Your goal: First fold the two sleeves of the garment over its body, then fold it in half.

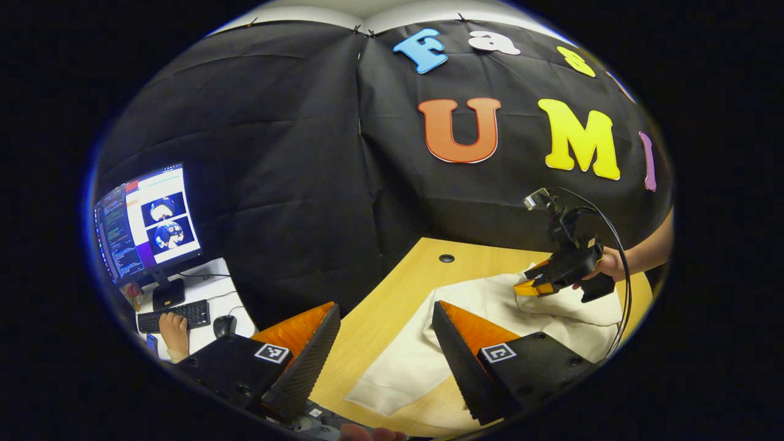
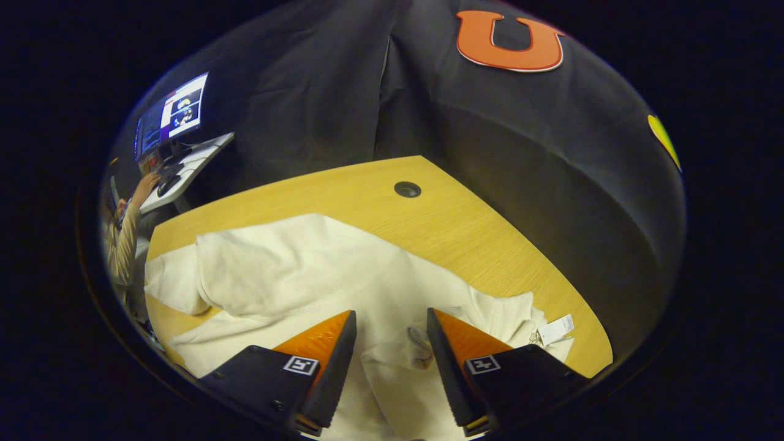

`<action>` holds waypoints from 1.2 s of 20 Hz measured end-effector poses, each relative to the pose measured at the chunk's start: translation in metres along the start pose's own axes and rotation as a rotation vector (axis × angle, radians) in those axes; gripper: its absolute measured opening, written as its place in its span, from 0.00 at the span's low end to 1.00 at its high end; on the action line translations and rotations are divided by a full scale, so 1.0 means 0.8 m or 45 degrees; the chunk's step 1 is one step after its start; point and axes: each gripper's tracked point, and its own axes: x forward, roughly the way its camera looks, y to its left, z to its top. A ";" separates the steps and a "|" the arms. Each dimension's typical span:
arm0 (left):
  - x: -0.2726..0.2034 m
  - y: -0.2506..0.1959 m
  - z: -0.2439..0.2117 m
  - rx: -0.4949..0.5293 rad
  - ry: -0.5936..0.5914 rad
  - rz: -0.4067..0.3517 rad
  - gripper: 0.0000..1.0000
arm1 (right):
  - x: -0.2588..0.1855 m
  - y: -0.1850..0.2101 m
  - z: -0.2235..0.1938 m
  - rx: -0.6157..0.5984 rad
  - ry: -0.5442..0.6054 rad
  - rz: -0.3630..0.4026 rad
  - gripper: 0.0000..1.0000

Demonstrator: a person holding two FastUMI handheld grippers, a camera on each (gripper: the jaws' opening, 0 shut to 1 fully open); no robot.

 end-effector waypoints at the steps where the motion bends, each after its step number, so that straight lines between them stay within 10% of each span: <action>1: 0.002 -0.007 0.002 0.001 -0.005 -0.018 0.97 | -0.009 0.000 0.005 0.015 -0.023 -0.009 0.76; 14: -0.002 -0.055 -0.037 0.027 0.025 -0.115 0.98 | -0.217 0.000 0.074 0.187 -0.416 -0.169 0.94; 24: -0.008 0.003 -0.157 0.092 0.278 -0.013 0.98 | -0.315 0.031 -0.059 0.240 -0.248 -0.174 0.94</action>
